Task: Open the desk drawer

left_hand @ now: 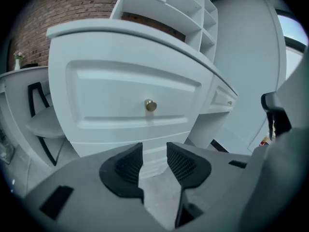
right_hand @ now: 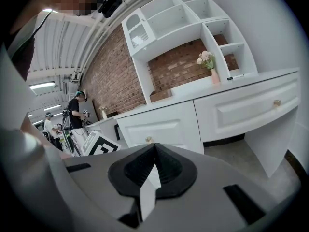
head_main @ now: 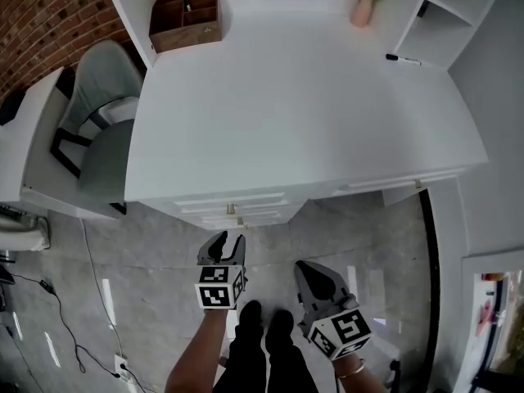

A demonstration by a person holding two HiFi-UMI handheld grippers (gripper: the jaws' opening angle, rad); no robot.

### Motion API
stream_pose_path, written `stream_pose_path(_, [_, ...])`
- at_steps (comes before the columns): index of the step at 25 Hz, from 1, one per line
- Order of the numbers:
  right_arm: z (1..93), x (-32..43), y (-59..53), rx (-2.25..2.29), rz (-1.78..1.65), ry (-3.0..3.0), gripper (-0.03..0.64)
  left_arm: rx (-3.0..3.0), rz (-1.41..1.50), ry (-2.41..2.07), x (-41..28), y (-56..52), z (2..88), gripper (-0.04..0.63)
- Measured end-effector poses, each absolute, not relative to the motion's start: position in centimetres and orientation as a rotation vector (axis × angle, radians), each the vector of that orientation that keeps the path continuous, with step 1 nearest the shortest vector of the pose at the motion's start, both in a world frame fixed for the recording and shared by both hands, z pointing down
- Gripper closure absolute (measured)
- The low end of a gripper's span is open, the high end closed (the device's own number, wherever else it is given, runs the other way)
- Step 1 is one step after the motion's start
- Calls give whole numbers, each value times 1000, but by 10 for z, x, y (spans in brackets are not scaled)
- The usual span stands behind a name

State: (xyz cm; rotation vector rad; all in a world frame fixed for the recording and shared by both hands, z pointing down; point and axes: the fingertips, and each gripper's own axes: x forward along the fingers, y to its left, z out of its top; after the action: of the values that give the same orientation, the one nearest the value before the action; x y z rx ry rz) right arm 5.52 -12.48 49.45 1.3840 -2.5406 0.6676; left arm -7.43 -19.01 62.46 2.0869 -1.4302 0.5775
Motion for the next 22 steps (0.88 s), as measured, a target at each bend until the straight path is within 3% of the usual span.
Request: stream_pose_path(22, [647,63,-111,1371,790,-2515,612,1960,625,-1522,-77,-231,793,456])
